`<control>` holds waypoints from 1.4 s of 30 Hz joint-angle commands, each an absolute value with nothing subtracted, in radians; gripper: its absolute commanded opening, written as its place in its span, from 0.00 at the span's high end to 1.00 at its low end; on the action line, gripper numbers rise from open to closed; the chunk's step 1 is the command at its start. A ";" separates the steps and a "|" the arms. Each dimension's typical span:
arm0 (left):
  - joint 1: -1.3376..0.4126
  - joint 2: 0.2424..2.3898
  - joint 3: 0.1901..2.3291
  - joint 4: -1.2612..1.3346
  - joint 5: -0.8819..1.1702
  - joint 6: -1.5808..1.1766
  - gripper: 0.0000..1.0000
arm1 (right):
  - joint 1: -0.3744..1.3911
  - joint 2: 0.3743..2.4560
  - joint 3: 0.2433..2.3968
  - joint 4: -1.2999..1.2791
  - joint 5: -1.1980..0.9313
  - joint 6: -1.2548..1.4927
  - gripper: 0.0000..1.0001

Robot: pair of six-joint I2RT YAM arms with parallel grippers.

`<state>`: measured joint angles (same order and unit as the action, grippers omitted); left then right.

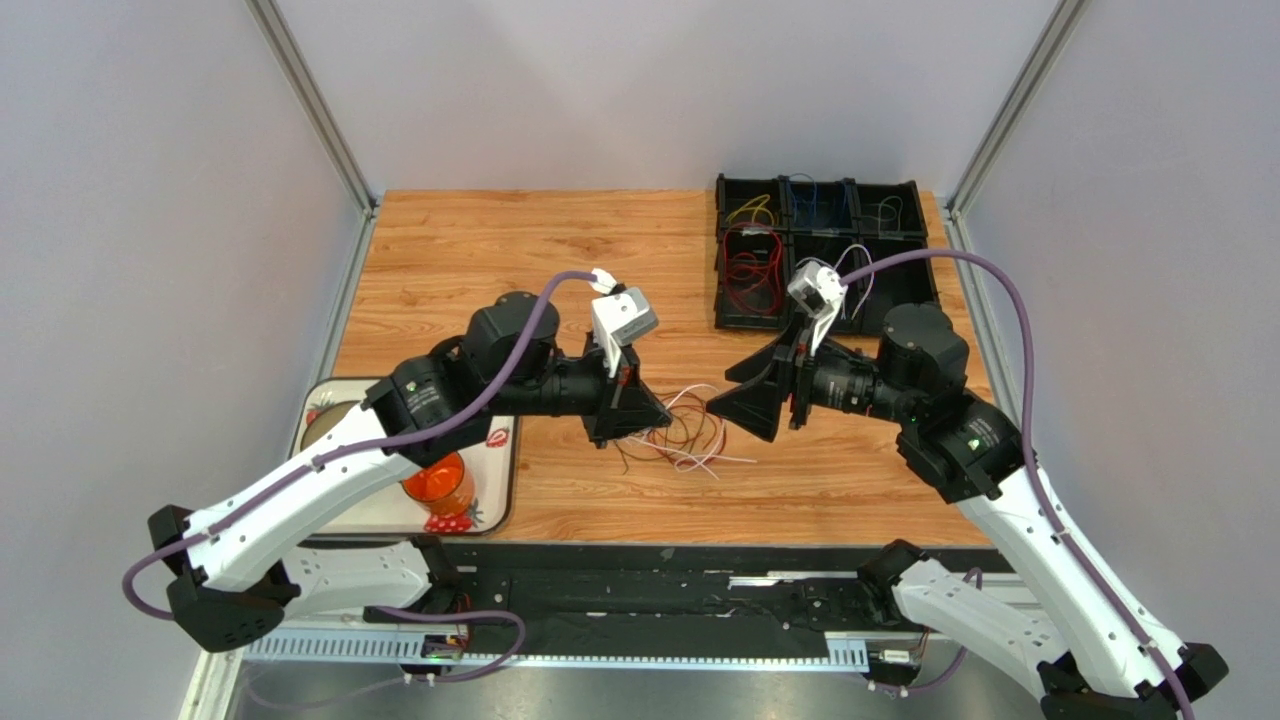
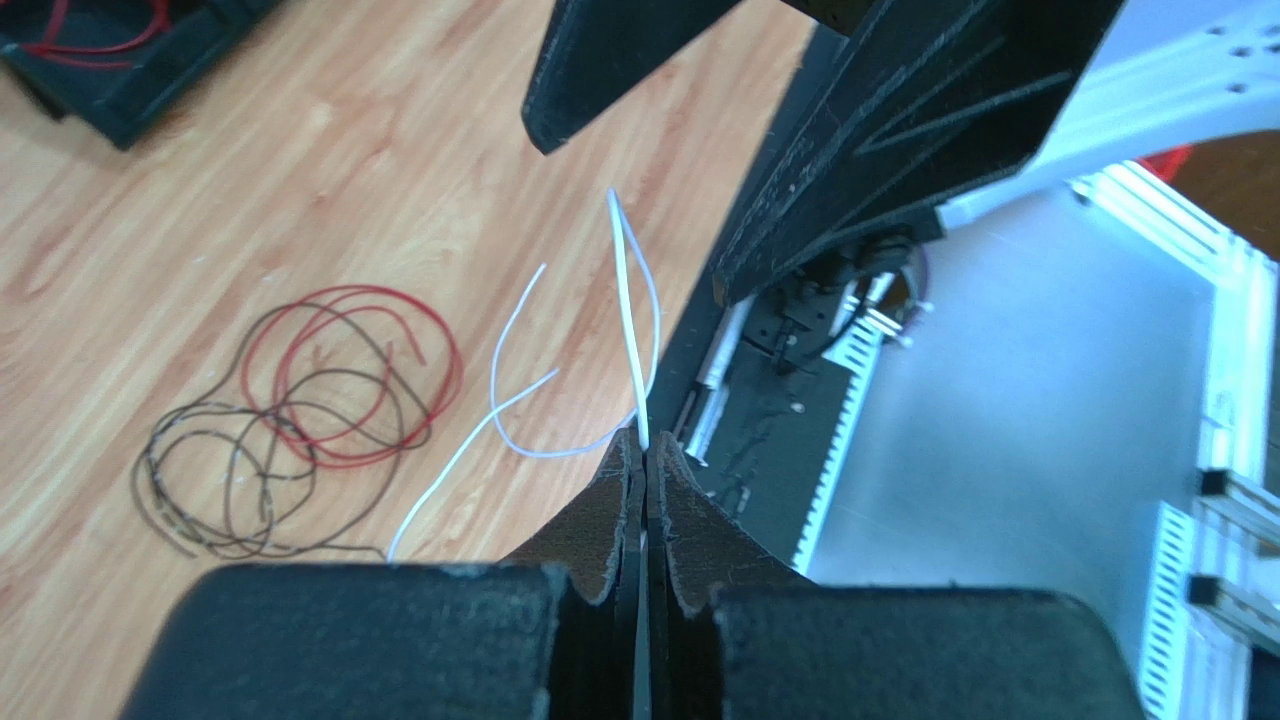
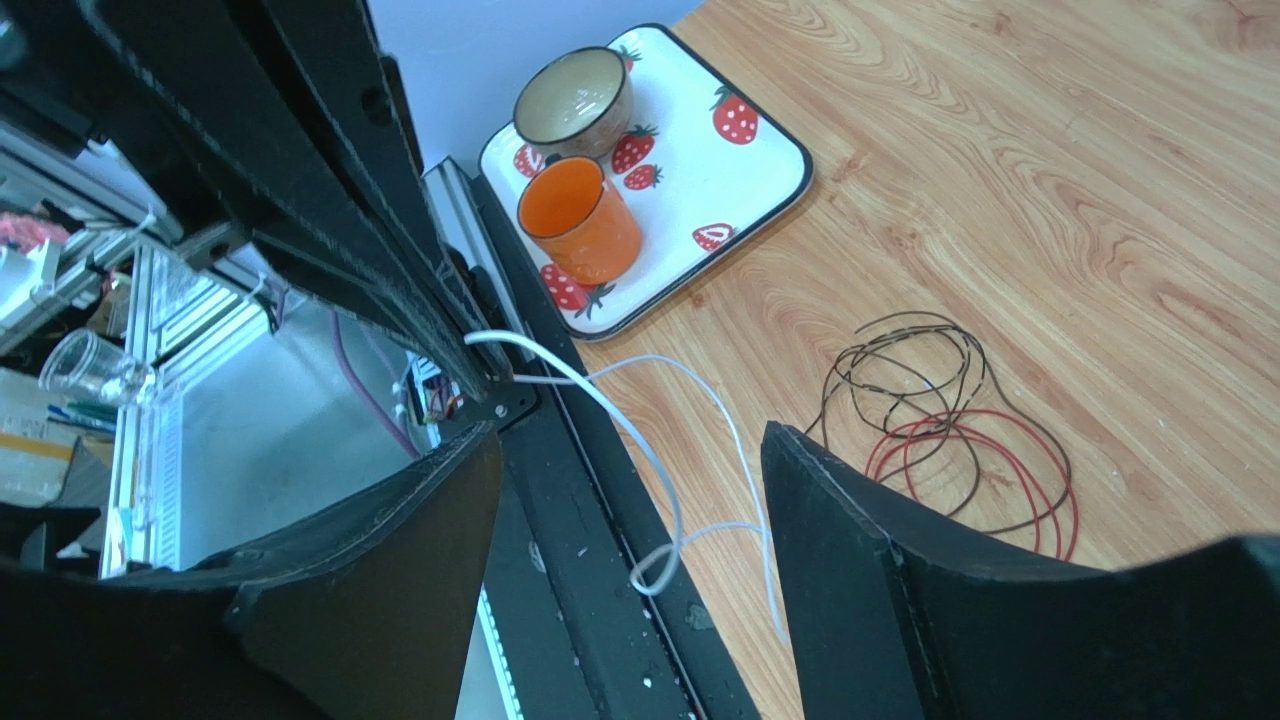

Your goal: Untangle the cables

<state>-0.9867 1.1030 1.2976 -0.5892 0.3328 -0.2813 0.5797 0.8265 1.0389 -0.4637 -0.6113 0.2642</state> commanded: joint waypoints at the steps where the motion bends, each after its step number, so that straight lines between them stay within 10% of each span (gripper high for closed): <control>1: -0.950 1.031 1.252 -0.509 0.515 -0.284 1.00 | 0.583 0.821 1.081 -0.491 -0.710 0.230 0.32; 15: -0.903 1.012 1.175 -0.403 0.624 -0.357 1.00 | 0.586 0.848 1.069 -0.382 -0.847 0.311 0.46; 24: -0.902 1.040 1.169 -0.371 0.624 -0.365 1.00 | 0.594 0.867 1.042 -0.333 -0.873 0.354 0.93; 29: -0.900 1.065 1.175 -0.390 0.595 -0.371 1.00 | 0.597 0.864 1.031 -0.288 -0.864 0.400 1.00; 30: -0.900 1.069 1.181 -0.400 0.572 -0.374 0.93 | 0.597 0.864 1.032 -0.291 -0.823 0.402 1.00; 31: -0.900 1.072 1.192 -0.426 0.562 -0.373 0.58 | 0.598 0.862 1.043 -0.313 -0.786 0.396 1.00; 34: -0.900 1.057 1.213 -0.506 0.468 -0.368 0.08 | 0.597 0.864 1.080 -0.382 -0.635 0.373 1.00; 42: -0.899 0.970 1.279 -0.780 0.125 -0.356 0.07 | 0.581 0.979 1.356 -0.549 -0.320 0.305 1.00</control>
<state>-0.9058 1.0359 1.1889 -0.6044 0.3485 -0.3626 0.5922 0.9436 1.2003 -0.4763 -0.5453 0.3492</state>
